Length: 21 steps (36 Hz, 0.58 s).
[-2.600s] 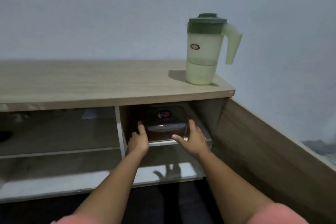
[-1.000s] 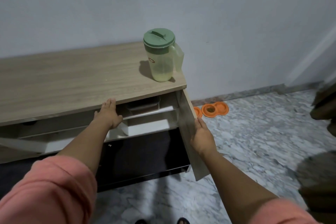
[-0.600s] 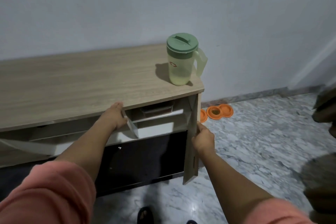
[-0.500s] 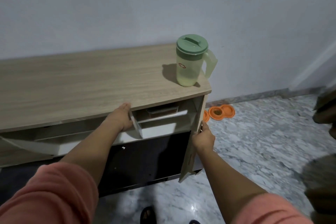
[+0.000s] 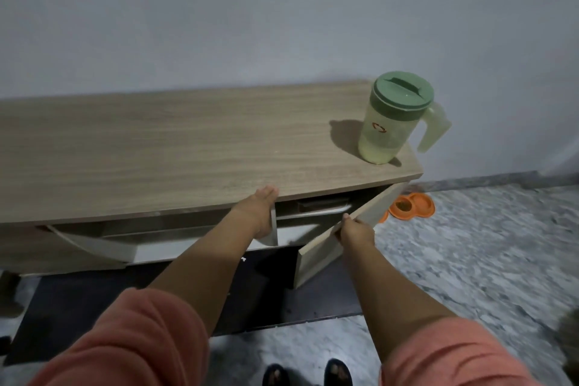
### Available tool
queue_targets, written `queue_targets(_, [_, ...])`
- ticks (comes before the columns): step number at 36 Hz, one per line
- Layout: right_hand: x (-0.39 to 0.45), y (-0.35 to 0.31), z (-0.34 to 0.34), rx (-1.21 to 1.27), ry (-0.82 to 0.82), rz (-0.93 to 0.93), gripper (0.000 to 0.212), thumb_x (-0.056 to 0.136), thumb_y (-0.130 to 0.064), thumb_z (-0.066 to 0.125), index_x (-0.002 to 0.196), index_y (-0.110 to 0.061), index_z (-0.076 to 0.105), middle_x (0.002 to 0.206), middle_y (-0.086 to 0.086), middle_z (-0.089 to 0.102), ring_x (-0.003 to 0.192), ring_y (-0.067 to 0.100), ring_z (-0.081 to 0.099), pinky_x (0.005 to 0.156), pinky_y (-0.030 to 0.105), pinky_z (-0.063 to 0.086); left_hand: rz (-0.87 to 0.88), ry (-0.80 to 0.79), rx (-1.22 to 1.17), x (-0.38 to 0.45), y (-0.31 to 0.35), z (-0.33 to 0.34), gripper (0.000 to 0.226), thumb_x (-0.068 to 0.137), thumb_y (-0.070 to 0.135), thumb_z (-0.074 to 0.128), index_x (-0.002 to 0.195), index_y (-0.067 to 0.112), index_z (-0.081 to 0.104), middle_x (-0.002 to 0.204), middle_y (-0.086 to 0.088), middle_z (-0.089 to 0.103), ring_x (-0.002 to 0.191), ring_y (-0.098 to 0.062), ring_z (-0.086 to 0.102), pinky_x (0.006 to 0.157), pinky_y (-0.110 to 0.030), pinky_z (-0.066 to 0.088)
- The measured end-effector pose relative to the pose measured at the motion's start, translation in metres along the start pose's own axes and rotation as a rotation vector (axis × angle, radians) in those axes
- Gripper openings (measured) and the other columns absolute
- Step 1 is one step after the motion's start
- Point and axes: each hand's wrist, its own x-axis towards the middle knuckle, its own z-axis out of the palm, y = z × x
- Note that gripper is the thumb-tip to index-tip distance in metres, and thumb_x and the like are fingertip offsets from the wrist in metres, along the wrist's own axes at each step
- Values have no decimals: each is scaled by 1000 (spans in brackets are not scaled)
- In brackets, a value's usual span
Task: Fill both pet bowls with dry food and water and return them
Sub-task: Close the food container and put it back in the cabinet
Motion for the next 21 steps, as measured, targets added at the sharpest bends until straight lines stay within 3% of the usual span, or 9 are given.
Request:
queue_targets(4, [9, -6, 16, 139, -30, 65, 50, 93, -36, 57, 128, 0, 54, 124, 19, 57, 114, 40, 55, 99, 48, 47, 3, -26, -4, 2, 0, -1, 85, 93, 3, 47, 154, 17, -11, 162, 0, -15, 151, -17, -5, 120, -29, 9])
queue_targets(8, [11, -15, 27, 183, -71, 118, 56, 94, -41, 53, 126, 5, 51, 76, 12, 51, 114, 39, 55, 101, 48, 46, 14, -45, -24, 0, -1, -3, 85, 93, 2, 45, 154, 16, -11, 162, -1, -15, 151, -19, -6, 121, -30, 7])
queue_targets(9, [14, -16, 30, 193, -84, 134, 57, 94, -43, 51, 126, 3, 50, 75, 12, 50, 114, 38, 55, 101, 48, 45, 14, -46, -25, 0, 0, -4, 84, 93, 1, 45, 154, 16, -11, 162, -1, -15, 151, -19, -7, 120, -29, 7])
queue_targets(11, [23, -15, 36, 235, -89, 144, 56, 94, -47, 48, 127, -1, 51, 85, 13, 57, 109, 35, 57, 101, 48, 45, 16, -51, -33, 0, 1, -5, 83, 93, 2, 44, 154, 14, -11, 162, -3, -15, 151, -19, -7, 120, -28, 6])
queue_targets(14, [21, -19, 45, 377, -96, 143, 52, 96, -46, 45, 125, -4, 55, 83, 5, 58, 86, 25, 58, 100, 45, 47, 20, -65, -55, 0, 1, -7, 83, 94, 4, 45, 154, 14, -10, 162, -3, -15, 151, -20, -7, 120, -28, 6])
queue_targets(18, [20, -25, 53, 561, -114, 196, 58, 101, -47, 32, 132, -1, 49, 128, 15, 57, 122, 31, 52, 108, 43, 40, 25, -87, -78, 0, -1, -8, 84, 94, 5, 47, 154, 15, -11, 162, -3, -16, 150, -20, -8, 120, -28, 6])
queue_targets(21, [17, -28, 59, 577, -100, 236, 63, 100, -50, 30, 136, -1, 46, 139, 16, 50, 128, 33, 48, 110, 43, 37, 22, -94, -98, -1, -2, -9, 83, 94, 3, 45, 154, 15, -10, 162, -2, -16, 150, -20, -9, 120, -27, 6])
